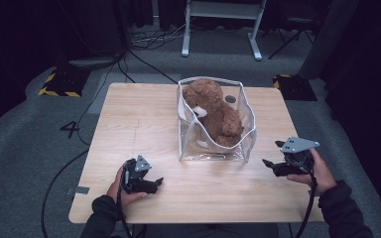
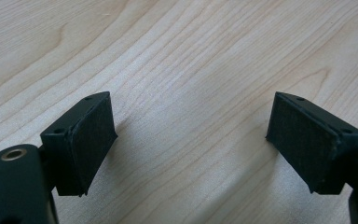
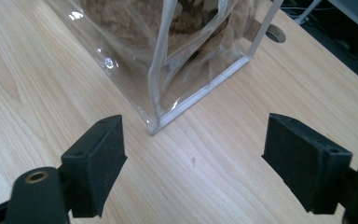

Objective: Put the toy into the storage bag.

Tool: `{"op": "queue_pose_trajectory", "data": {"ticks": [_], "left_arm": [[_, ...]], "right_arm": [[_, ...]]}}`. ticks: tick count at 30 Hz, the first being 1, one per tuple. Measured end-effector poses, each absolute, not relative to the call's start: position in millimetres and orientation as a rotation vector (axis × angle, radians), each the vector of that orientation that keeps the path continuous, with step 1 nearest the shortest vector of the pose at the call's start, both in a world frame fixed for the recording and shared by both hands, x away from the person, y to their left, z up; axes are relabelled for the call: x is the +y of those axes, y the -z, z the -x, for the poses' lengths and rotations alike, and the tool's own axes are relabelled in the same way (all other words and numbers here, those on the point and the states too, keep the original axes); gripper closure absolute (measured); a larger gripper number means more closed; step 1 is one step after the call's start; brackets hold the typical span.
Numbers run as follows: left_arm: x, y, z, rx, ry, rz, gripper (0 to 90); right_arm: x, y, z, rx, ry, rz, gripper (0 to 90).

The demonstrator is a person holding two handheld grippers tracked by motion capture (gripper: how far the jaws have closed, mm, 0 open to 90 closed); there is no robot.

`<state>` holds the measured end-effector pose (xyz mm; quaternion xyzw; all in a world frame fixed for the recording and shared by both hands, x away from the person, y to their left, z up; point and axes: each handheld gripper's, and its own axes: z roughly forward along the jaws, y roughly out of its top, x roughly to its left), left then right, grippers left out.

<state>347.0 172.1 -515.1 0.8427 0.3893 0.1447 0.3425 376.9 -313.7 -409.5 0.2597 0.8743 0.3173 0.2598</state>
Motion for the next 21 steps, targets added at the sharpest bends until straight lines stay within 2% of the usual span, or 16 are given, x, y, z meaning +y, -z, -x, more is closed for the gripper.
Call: {"op": "queue_pose_trajectory", "data": {"ticks": [21], "left_arm": [[172,515,-347,1.012,-0.376,-2.191,15.4]], "right_arm": [[-328,441,-371,2.397,-0.801,-0.757,20.6]]}}
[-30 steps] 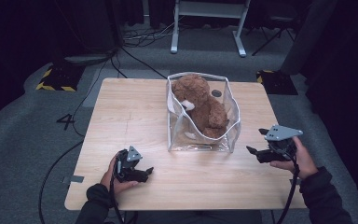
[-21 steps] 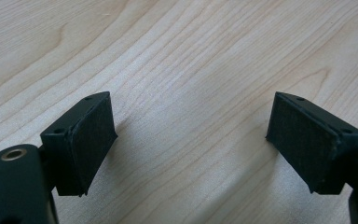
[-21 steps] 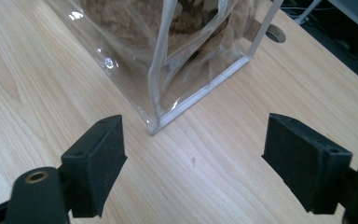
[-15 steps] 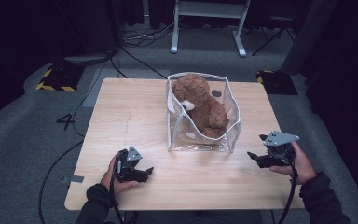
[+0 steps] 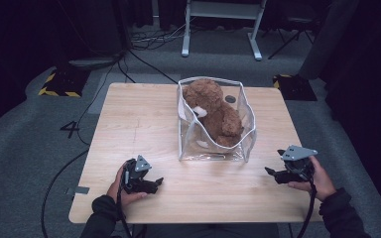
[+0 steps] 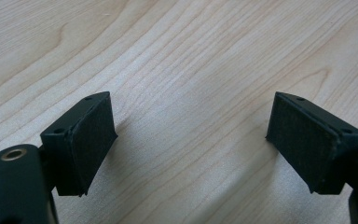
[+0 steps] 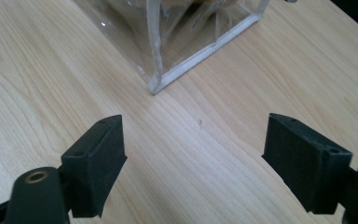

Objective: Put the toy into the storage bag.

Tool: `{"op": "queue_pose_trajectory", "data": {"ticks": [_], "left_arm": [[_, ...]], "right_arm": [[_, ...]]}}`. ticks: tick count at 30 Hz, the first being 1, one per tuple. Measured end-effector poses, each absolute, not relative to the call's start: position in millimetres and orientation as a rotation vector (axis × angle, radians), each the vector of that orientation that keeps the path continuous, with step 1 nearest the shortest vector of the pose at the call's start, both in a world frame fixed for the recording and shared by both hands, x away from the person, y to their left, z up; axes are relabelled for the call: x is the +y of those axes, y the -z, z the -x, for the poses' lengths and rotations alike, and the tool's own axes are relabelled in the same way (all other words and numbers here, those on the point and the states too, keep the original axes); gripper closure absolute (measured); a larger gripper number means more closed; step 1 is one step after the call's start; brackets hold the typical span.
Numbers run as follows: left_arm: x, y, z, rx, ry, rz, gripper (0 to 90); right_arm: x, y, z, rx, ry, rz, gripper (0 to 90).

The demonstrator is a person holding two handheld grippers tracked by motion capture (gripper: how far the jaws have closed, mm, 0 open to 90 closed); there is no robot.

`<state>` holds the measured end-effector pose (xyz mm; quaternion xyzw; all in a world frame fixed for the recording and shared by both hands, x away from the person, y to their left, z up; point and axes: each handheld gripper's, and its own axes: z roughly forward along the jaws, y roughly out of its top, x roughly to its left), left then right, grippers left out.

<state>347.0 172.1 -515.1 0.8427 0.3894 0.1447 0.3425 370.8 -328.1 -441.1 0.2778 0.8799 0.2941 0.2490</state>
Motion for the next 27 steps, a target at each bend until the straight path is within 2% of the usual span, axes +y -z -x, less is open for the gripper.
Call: {"op": "queue_pose_trajectory", "data": {"ticks": [27], "left_arm": [[172,515,-347,1.012,-0.377,-2.191,15.3]], "right_arm": [[-358,476,-350,2.401,-0.815,-0.863,20.8]]}}
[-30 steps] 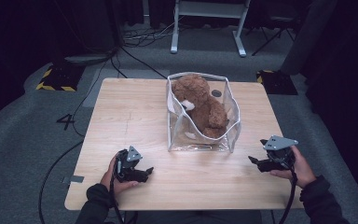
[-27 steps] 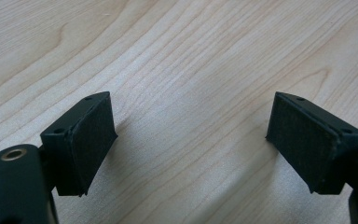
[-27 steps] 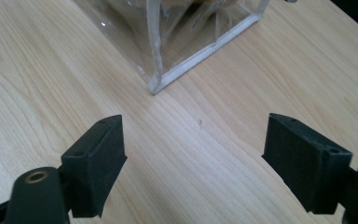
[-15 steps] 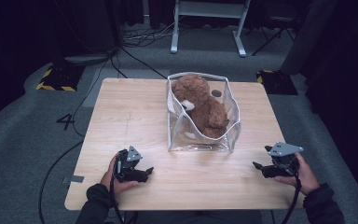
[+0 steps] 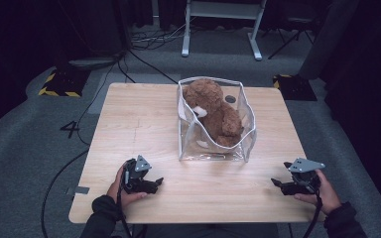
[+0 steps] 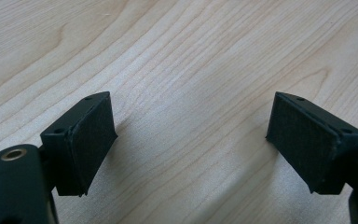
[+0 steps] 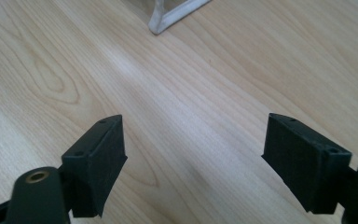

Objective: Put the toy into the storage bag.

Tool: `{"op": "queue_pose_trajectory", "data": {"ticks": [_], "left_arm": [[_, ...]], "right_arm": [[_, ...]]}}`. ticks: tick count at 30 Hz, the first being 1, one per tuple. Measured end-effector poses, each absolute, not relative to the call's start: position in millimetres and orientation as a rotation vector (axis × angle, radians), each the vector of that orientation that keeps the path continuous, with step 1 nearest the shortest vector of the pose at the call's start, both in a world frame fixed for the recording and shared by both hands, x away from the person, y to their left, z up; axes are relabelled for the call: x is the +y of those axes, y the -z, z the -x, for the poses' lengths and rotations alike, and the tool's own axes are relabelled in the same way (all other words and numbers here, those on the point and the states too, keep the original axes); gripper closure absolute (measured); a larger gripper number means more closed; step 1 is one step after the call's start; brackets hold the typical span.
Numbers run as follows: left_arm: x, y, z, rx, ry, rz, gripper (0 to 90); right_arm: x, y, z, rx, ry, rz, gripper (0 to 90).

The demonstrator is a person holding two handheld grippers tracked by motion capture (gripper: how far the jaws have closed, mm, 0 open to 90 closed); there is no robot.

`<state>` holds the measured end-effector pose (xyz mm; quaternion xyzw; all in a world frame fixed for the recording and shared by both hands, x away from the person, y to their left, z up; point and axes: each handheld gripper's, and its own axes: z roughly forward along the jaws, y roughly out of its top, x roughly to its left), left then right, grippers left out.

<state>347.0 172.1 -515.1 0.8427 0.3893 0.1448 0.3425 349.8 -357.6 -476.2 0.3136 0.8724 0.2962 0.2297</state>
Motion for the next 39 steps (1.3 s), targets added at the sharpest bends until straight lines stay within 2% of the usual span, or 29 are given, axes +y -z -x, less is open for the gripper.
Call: {"op": "queue_pose_trajectory", "data": {"ticks": [28,39], "left_arm": [[172,515,-348,1.006,-0.383,-2.199,15.2],[172,515,-347,1.009,-0.384,-2.196,15.2]], "right_arm": [[-397,506,-340,2.398,-0.96,-1.005,21.6],[-406,514,-338,2.341,-1.033,-1.095,18.7]]}}
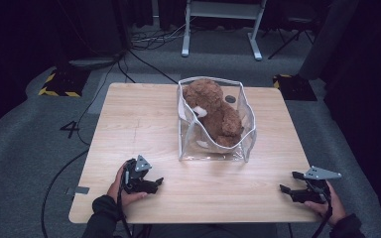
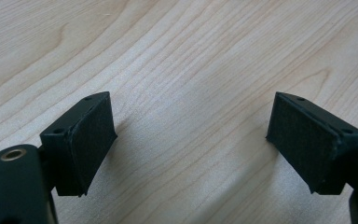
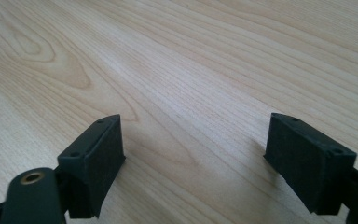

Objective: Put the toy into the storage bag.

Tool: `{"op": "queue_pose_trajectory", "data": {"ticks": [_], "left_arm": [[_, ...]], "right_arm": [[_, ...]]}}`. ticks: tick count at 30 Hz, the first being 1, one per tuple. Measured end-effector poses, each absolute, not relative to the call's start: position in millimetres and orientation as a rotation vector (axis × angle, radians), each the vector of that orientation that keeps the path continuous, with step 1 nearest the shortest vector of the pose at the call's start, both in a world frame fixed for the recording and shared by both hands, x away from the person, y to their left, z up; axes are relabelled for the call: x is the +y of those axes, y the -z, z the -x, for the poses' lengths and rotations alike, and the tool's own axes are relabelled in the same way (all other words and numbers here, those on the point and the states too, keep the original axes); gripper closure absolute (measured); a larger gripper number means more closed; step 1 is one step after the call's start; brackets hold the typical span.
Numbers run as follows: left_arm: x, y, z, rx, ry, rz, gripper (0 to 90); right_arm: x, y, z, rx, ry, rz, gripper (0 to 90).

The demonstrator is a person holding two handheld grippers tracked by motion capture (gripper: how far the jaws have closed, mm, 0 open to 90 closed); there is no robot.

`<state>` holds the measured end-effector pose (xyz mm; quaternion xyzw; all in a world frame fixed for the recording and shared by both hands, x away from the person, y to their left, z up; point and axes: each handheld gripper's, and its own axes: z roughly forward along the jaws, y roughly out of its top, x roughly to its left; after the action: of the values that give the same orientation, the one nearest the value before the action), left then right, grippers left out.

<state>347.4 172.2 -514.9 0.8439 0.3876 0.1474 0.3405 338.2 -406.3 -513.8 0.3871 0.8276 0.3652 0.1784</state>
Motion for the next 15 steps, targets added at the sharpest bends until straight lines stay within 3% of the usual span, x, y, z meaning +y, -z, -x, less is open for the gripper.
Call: {"op": "queue_pose_trajectory", "data": {"ticks": [15], "left_arm": [[172.1,514.8,-347.3,1.01,-0.385,-2.197,15.1]], "right_arm": [[-405.6,513.9,-339.6,2.338,-1.03,-1.102,17.7]]}}
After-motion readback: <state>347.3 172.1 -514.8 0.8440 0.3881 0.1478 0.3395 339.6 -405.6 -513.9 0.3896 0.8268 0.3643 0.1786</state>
